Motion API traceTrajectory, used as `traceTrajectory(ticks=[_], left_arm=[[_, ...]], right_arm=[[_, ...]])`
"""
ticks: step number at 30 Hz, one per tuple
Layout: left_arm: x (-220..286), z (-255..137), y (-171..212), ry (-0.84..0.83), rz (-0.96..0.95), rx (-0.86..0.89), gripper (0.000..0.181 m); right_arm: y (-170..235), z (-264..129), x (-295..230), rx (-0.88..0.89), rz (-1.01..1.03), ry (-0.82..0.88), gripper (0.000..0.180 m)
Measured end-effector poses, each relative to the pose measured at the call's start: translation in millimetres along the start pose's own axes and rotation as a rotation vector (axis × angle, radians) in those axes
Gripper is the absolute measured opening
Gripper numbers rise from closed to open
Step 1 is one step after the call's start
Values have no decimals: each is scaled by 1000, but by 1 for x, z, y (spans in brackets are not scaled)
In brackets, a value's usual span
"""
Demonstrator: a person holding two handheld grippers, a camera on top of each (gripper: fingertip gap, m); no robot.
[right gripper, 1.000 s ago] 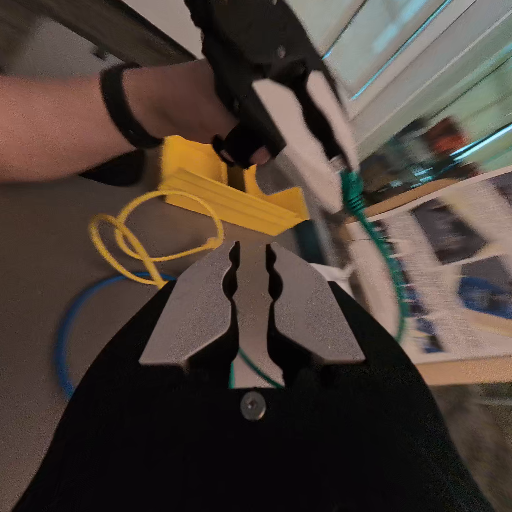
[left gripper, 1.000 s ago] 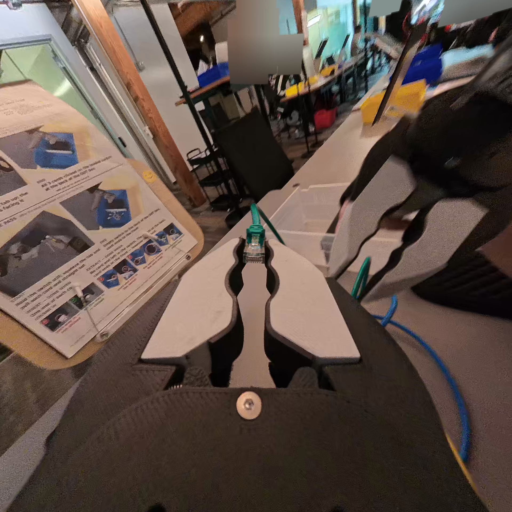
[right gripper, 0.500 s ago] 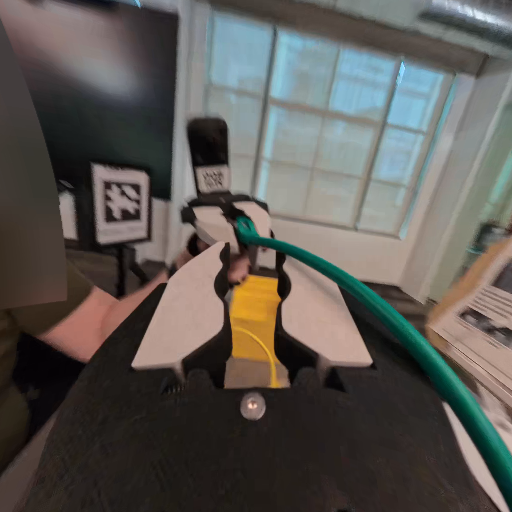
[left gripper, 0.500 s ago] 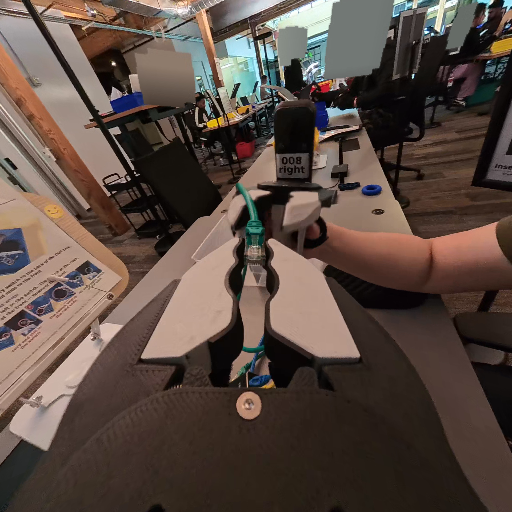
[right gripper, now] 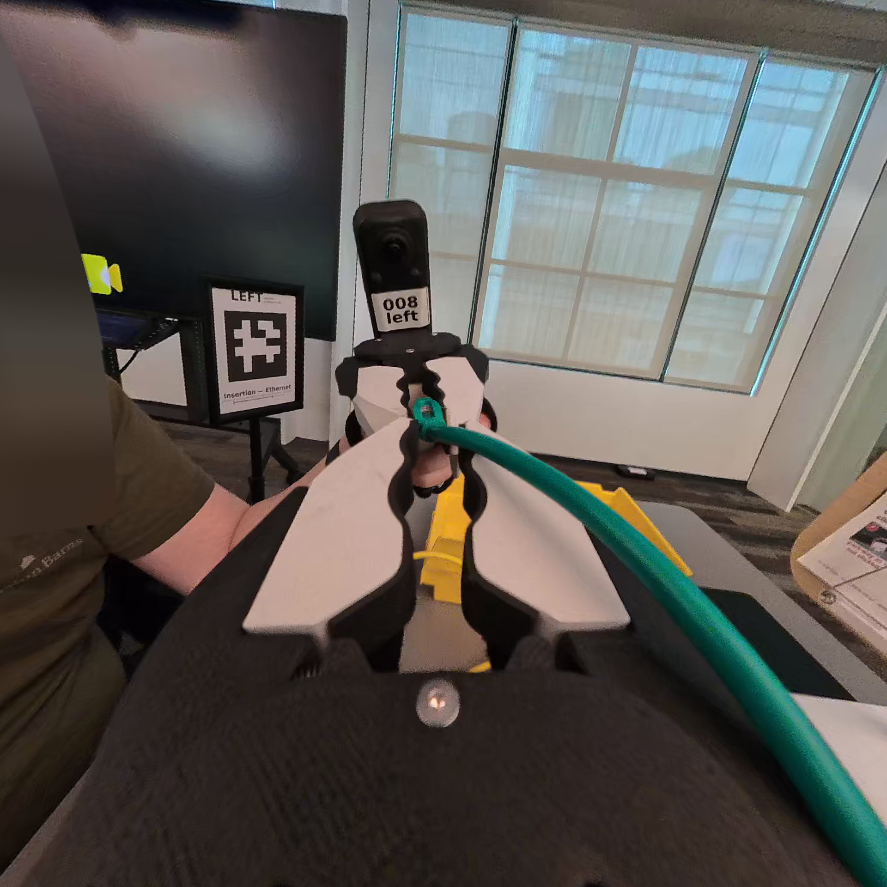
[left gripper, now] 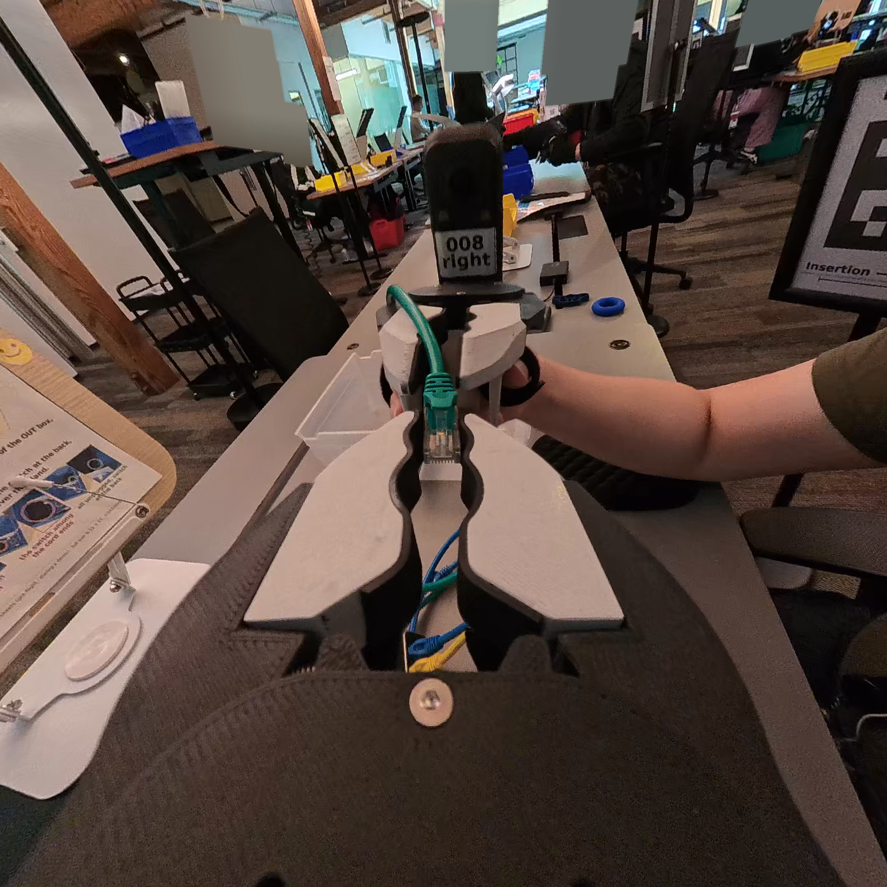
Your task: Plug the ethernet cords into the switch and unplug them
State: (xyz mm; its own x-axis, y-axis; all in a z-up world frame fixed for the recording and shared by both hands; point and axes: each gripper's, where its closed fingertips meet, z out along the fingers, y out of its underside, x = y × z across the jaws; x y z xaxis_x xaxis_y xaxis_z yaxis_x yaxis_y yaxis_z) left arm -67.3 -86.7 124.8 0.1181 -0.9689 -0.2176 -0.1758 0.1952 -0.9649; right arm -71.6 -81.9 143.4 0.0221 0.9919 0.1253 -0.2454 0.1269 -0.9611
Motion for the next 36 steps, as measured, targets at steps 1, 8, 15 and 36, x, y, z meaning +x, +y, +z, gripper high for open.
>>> traceTrajectory(ticks=[1, 8, 15, 36], left_arm=[[-1, 1, 2, 3, -6, -12, 12], [-3, 0, 5, 10, -10, -19, 12], [-19, -10, -7, -17, -96, 118, 35], [5, -4, -20, 29, 43, 137, 13]], right_arm=[[3, 1, 0, -20, 11, -6, 17], [7, 2, 0, -60, 43, -16, 11], [-8, -8, 15, 11, -125, 133, 11], [23, 1, 16, -39, -213, 101, 44]])
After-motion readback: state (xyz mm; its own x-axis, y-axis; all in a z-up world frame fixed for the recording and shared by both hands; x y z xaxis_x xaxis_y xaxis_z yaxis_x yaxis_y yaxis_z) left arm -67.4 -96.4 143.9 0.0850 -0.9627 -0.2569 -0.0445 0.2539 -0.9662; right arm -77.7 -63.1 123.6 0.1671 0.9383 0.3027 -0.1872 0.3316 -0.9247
